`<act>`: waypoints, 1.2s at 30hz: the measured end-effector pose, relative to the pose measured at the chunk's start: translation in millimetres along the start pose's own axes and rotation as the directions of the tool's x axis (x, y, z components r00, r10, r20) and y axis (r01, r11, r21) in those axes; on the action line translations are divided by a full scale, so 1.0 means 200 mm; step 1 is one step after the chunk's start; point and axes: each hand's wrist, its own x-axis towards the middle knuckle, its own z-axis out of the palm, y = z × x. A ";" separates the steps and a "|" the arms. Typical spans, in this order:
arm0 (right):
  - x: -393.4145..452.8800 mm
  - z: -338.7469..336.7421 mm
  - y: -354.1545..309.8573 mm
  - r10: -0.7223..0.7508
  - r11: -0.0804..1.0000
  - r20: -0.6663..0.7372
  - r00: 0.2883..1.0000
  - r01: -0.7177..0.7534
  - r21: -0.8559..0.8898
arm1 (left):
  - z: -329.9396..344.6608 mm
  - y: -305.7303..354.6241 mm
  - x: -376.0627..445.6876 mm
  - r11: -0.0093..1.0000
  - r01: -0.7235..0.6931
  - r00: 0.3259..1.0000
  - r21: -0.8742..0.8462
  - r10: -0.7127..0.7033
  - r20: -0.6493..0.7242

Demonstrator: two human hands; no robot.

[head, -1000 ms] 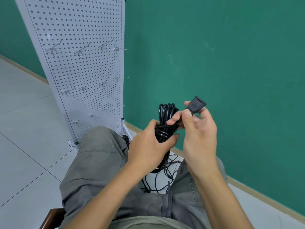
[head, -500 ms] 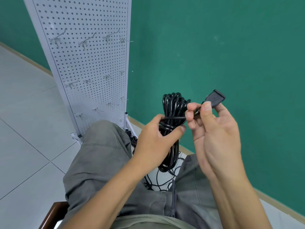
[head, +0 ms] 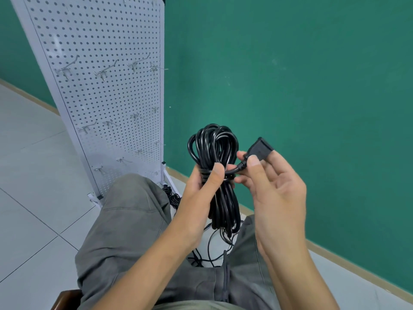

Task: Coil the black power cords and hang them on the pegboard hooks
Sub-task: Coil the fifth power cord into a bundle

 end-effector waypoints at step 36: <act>-0.04 0.09 0.06 -0.365 0.632 0.123 0.923 0.342 -0.695 | 0.02 -0.03 -0.01 0.973 -0.227 0.960 -0.026 0.220 -0.173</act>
